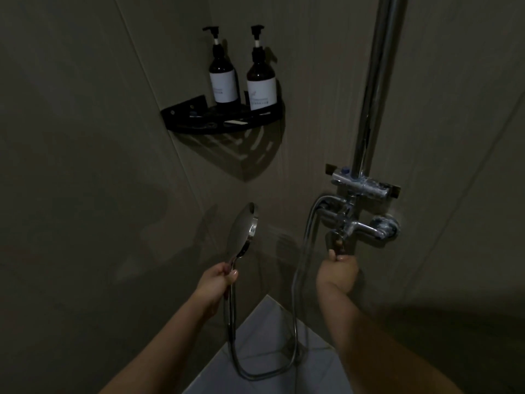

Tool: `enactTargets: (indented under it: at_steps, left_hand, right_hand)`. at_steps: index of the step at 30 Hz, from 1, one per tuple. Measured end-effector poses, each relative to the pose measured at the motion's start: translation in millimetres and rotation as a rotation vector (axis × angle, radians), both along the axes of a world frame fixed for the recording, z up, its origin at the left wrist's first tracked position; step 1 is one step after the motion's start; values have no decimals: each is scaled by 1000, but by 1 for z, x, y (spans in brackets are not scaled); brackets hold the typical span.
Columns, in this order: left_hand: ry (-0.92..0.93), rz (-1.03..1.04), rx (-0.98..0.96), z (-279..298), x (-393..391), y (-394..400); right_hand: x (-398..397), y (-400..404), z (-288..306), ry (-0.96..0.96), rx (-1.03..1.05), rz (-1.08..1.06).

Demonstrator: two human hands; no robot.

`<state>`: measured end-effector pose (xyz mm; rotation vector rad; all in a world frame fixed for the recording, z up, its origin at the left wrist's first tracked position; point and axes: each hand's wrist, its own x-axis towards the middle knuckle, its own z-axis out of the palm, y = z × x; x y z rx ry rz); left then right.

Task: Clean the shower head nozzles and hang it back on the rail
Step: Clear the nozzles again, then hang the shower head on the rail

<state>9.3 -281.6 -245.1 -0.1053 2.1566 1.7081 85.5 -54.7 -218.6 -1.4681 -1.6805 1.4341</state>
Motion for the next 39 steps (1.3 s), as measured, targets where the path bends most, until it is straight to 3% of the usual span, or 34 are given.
enactTargets:
  at_steps: [4,7,12,18,39]
  left_hand:
    - [-18,29,19,3,3,-5]
    - [7,40,30,5,4,-9]
    - [32,36,10,10,6,-15]
    - [46,24,9,17,12,-17]
    - [23,17,49,31,18,-5]
  right_hand:
    - [-31,-27,5,76,-238,217]
    - [-46,-38,8,232,-536,307]
    - [-49,-39,11,345,-716,382]
    - [-56,-49,16,458,-813,395]
    - [-61,-42,15,528,-849,442]
